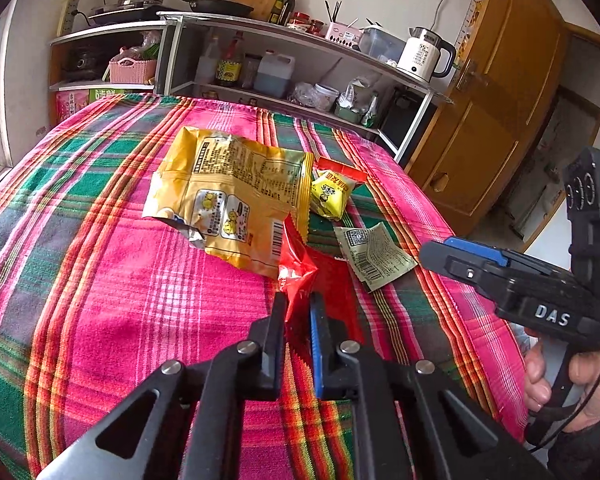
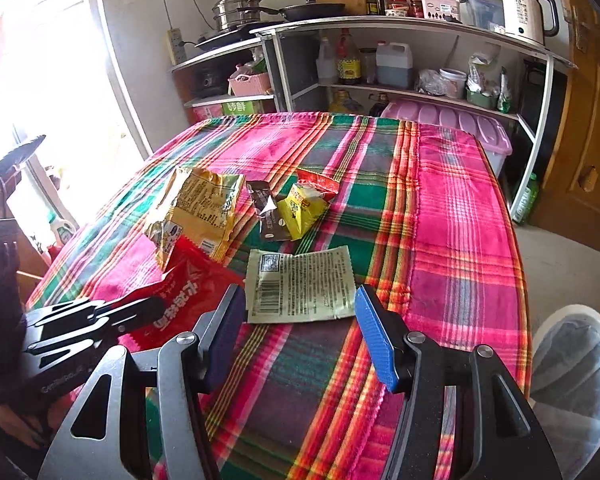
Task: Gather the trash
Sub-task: 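Grasp the red wrapper with the left tool while the right tool grasps the paper receipt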
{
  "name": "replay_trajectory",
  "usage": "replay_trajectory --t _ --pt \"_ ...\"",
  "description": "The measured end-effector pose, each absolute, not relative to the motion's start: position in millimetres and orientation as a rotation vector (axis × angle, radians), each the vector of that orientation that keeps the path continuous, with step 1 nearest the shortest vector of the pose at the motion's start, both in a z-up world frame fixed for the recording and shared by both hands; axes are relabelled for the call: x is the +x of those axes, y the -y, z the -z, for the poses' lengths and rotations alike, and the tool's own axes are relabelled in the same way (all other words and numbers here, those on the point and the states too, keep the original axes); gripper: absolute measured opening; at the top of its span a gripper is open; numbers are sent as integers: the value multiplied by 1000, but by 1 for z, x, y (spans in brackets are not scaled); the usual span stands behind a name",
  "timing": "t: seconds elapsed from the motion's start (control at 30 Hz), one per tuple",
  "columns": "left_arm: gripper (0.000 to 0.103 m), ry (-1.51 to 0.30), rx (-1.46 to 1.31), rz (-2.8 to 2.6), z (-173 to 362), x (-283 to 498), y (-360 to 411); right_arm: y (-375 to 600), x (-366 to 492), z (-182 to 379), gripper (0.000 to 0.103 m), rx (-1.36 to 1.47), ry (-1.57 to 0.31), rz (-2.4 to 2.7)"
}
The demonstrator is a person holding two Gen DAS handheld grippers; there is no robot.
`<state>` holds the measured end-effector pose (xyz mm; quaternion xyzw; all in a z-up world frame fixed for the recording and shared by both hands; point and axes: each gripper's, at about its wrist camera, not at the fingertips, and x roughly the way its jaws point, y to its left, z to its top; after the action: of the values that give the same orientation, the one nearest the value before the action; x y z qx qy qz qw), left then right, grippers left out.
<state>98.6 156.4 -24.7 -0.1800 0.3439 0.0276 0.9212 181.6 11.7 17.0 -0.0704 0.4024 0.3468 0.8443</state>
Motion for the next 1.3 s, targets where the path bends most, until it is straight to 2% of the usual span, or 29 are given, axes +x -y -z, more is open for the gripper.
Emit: replay_trajectory --t 0.1,0.47,0.53,0.63,0.87,0.9,0.93,0.97,1.0,1.07,1.13,1.17,1.2,1.23,1.3 --pt "11 -697 -376 -50 24 93 -161 -25 190 -7 63 -182 -862 -723" --pt "11 -687 -392 -25 26 89 -170 -44 202 15 68 -259 -932 -743" --pt "11 -687 -393 -24 26 89 -171 -44 201 16 74 -263 -939 -762" --pt "11 -687 -396 -25 27 89 -172 -49 197 18 77 -319 -931 -771" --pt "11 -691 -401 -31 27 90 -173 -45 196 18 75 -310 -941 -738" --pt "11 -691 -401 -32 27 89 -174 -44 197 17 70 -301 -943 -743" --pt "11 -692 -400 -32 27 89 -174 -44 197 16 57 -301 -938 -747" --pt "11 -692 -398 -32 27 89 -174 -46 195 14 48 -315 -931 -743" --pt "11 -692 -396 -32 27 90 -173 -46 194 14 43 -322 -928 -740" --pt "11 -693 -393 -33 27 90 -172 -46 195 13 40 -313 -932 -747" --pt "11 -695 -394 -33 27 90 -172 -45 195 12 26 -301 -934 -754" --pt "11 -696 -395 -33 27 90 -172 -44 196 11 24 -302 -934 -753" --pt "11 -697 -395 -33 27 90 -172 -44 195 11 8 -302 -934 -753" --pt "11 -697 -394 -33 27 90 -172 -43 196 11 4 -296 -934 -751" --pt "11 -696 -391 -33 26 89 -171 -38 196 10 4 -278 -936 -746"
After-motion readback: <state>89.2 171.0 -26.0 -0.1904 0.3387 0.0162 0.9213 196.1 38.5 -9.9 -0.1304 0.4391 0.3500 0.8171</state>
